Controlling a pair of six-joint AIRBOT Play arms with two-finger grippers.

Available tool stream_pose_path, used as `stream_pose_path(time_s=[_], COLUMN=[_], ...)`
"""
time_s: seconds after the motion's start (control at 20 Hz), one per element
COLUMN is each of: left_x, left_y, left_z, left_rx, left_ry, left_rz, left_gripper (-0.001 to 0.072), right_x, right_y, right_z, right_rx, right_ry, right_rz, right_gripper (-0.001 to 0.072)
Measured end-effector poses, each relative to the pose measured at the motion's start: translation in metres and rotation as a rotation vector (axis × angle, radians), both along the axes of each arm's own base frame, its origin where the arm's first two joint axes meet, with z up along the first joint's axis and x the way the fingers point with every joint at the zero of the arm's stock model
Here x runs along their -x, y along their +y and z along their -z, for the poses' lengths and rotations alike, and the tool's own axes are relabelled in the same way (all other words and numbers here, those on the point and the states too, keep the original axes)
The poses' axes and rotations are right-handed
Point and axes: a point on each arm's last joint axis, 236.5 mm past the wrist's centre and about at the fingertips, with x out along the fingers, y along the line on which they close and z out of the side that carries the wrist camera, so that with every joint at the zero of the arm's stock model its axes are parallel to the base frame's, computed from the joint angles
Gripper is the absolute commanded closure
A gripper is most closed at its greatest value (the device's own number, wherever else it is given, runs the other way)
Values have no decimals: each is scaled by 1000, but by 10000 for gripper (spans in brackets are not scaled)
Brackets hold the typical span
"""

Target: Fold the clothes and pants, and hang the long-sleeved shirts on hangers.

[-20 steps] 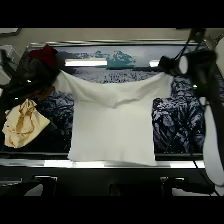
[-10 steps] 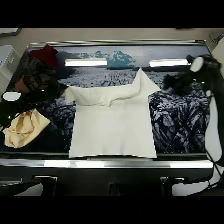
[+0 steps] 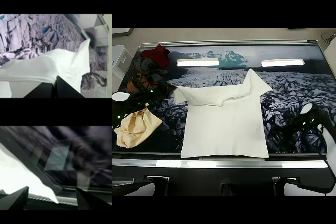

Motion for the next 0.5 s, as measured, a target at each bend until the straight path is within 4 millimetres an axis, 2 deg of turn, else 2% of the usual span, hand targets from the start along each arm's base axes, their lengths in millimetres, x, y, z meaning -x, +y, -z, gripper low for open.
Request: stream_pose_path(time_s=[0.1,0.2,0.25,0.4,0.5], left_x=[2,2,3,5,5], left_y=[-2,-3,-3,-5,-5], left_z=[1,1,1,1,1], left_rx=[-2,-4,-3,0,1], left_ry=[1,1,1,5,7], left_rz=[11,18,22,31,34], left_gripper=[682,682,682,682,682], right_x=[18,18,14,-9,-49], right_y=[20,39,45,58,45], right_z=[7,12,15,18,12], right_rx=[-56,-96,-101,-115,-72], right_ry=[22,0,-25,-128,-258], right_rz=[4,22,29,46,82], right_gripper=[57,356,668,678,678])
